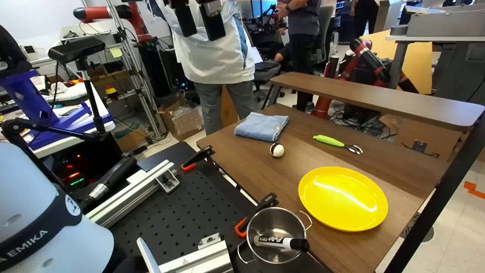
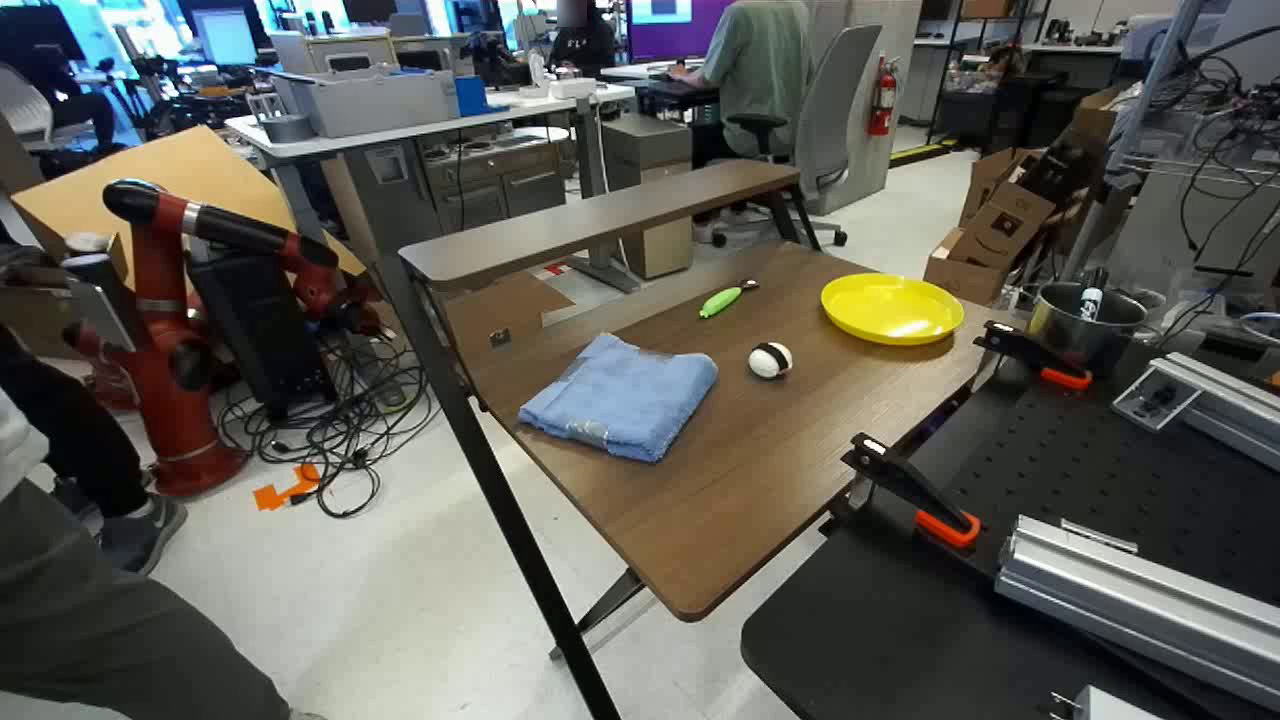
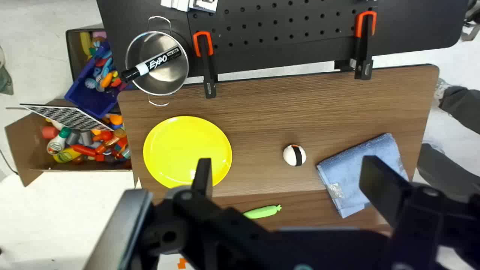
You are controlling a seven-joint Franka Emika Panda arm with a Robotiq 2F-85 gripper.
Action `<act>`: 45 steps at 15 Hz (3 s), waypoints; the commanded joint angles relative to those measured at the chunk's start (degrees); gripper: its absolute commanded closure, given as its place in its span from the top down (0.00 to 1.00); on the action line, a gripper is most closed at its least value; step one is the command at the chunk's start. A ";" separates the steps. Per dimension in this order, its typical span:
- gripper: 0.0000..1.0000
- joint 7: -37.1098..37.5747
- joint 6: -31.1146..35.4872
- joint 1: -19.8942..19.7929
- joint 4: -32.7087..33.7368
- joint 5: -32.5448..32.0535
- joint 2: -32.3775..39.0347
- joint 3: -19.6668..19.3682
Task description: Move the green spoon forward
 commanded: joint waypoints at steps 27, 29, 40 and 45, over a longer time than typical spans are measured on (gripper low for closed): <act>1.00 -0.27 -0.13 -0.39 0.12 0.35 0.06 0.37; 1.00 -0.27 -0.13 -0.39 0.12 0.35 0.06 0.37; 1.00 -14.13 8.63 2.87 4.22 -9.17 13.60 0.52; 1.00 -29.42 13.81 5.87 10.64 -7.02 25.39 -3.75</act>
